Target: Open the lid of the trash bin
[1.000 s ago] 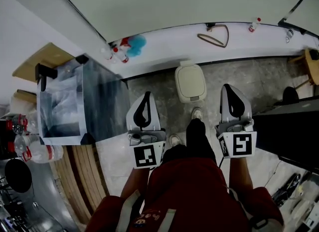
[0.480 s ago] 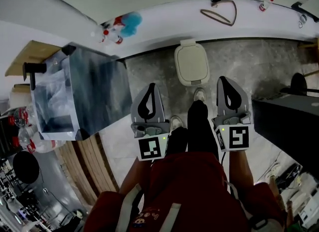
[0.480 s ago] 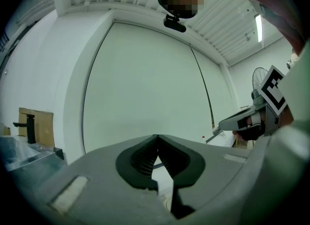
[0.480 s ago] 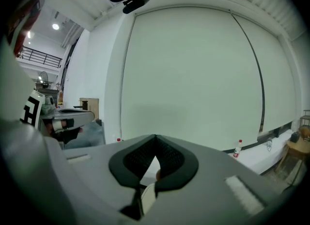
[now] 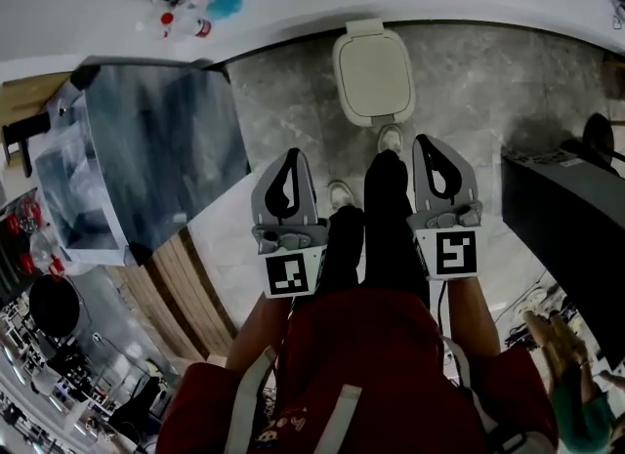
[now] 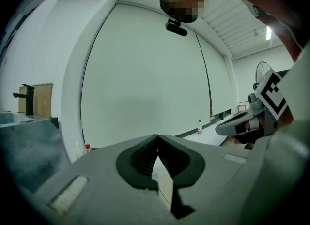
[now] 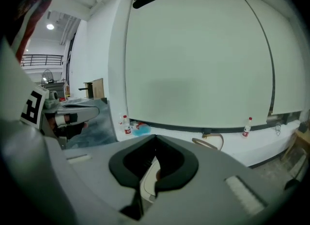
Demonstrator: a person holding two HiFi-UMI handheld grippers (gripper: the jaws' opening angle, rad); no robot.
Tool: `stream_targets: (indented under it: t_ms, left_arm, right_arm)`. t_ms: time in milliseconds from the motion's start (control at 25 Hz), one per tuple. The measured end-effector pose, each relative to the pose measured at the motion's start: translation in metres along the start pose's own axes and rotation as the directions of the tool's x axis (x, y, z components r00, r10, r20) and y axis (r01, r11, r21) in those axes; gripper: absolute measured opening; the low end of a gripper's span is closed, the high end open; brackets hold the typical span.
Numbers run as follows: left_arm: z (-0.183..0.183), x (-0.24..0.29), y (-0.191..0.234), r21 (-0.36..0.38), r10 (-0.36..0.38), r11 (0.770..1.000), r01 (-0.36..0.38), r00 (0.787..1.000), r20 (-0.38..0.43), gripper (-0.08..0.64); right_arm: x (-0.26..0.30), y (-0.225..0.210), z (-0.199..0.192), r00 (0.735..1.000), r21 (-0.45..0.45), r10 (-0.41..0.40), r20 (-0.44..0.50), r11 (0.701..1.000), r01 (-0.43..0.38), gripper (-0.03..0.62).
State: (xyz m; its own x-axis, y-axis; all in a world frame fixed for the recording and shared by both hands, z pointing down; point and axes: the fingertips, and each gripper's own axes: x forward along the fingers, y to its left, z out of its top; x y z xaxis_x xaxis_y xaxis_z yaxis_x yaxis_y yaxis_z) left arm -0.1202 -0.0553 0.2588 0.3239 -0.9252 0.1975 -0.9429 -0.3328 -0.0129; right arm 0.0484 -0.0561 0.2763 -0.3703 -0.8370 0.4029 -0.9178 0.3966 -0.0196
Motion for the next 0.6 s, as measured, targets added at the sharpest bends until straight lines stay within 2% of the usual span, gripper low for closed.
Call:
stream_targets:
  t_ms: [200, 320, 600]
  left_arm:
    - [-0.053, 0.016, -0.006, 0.005, -0.001, 1.0, 0.001, 0.995, -0.096, 0.005]
    - [-0.085, 0.026, -0.013, -0.001, -0.008, 1.0, 0.008, 0.99, -0.141, 0.005]
    - [-0.157, 0.047, -0.031, -0.039, -0.024, 0.999, 0.016, 0.973, -0.228, 0.005]
  right_arm:
    - [0.023, -0.002, -0.052, 0.997, 0.007, 0.03, -0.071, 1.0, -0.03, 0.0]
    - [0.036, -0.003, -0.089, 0.986, 0.022, 0.057, -0.155, 0.998, -0.055, 0.0]
    - [0.067, -0.008, -0.162, 0.963, 0.016, 0.105, -0.247, 0.994, -0.104, 0.0]
